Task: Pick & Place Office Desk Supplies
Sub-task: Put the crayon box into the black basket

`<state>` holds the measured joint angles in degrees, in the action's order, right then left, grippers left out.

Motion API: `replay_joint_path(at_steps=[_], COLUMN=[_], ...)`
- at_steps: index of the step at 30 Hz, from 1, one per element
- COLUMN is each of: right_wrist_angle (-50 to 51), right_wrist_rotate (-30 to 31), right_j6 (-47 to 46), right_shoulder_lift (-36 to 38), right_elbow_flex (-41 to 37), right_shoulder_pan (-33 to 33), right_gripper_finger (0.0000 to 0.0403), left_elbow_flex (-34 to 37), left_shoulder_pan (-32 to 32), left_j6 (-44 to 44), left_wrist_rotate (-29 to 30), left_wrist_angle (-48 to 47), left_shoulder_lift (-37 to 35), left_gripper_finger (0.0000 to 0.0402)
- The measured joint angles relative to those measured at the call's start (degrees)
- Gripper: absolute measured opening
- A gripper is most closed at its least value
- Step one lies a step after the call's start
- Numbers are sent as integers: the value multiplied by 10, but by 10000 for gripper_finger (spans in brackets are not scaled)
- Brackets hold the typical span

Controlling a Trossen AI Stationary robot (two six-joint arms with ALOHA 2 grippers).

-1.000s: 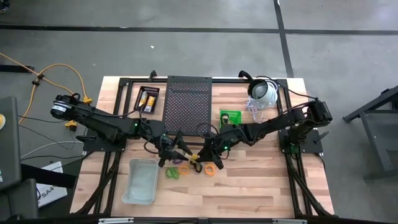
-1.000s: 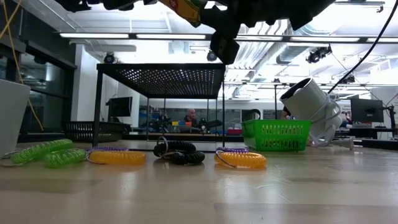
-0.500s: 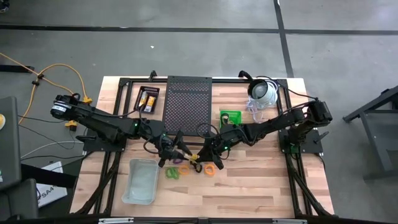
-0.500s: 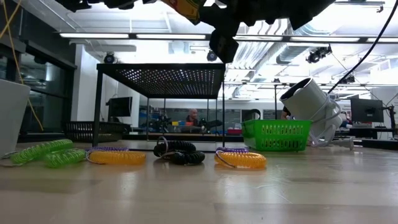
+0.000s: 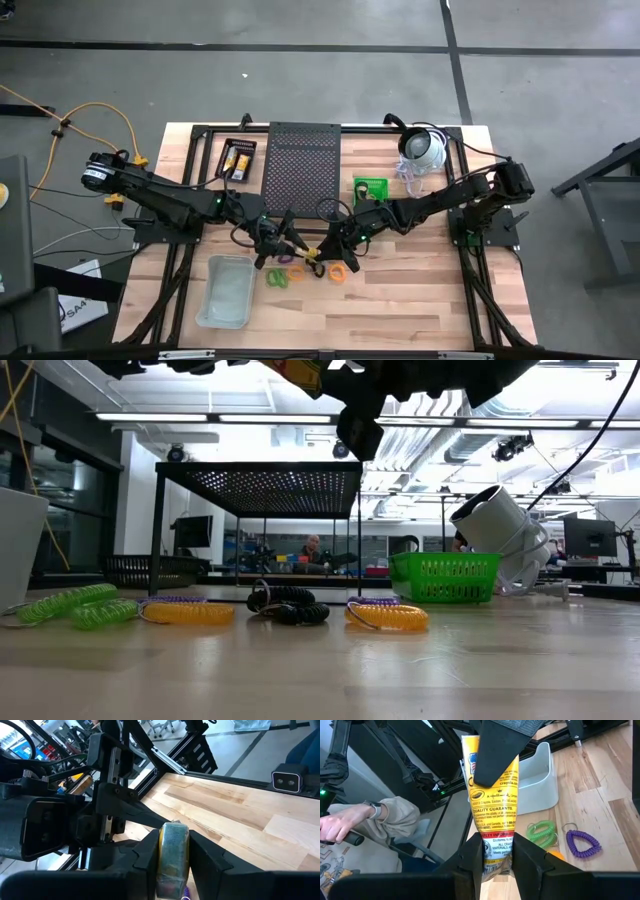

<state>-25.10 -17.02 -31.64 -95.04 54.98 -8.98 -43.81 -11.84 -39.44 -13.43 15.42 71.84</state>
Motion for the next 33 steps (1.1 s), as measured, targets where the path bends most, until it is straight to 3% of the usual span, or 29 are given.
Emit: replay_joint_path(at_steps=[21,33], right_wrist_angle=[0,-1], right_wrist_rotate=[-11,-12], right_j6=[0,0], right_shoulder_lift=[0,0], right_elbow_flex=[1,1], right_shoulder_pan=[0,0], right_gripper_finger=[85,205], left_elbow_flex=[0,1], left_shoulder_pan=[0,0], left_j6=[0,0], left_wrist_rotate=[1,2], left_wrist_angle=[1,-1], left_shoulder_lift=[0,1], left_gripper_finger=[74,73])
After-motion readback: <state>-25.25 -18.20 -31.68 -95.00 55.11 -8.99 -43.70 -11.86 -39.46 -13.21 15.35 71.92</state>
